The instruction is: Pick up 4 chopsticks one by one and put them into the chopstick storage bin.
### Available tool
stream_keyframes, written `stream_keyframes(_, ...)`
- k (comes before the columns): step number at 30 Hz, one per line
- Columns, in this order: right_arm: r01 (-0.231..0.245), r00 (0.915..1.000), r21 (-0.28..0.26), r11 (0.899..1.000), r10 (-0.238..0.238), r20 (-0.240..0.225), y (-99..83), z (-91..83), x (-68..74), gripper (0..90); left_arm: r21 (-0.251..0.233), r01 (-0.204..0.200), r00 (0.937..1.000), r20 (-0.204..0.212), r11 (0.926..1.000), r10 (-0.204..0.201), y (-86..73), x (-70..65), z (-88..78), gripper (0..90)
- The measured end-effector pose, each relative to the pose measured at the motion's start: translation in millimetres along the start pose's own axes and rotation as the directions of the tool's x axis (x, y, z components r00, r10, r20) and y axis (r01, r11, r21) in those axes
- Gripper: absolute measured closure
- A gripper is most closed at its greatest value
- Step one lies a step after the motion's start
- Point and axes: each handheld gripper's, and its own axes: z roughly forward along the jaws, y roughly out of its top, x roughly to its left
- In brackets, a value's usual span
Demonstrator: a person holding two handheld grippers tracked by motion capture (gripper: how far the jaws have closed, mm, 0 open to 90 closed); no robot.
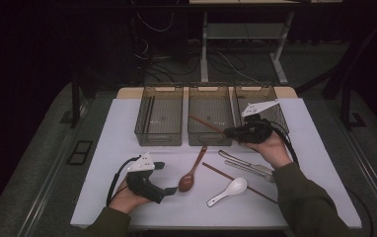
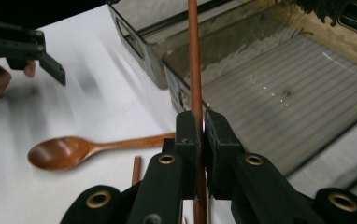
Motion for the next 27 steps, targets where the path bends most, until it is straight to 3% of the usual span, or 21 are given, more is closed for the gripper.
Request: stream_keyframes(27,0.01,0.9999,0.037,0.999,-0.01,-0.005,61.8,54.4,3.7,84.3,-0.004,-0.004,1.0,-0.003,1.0,0.004,-0.2,-1.7,-4.5,0.0)
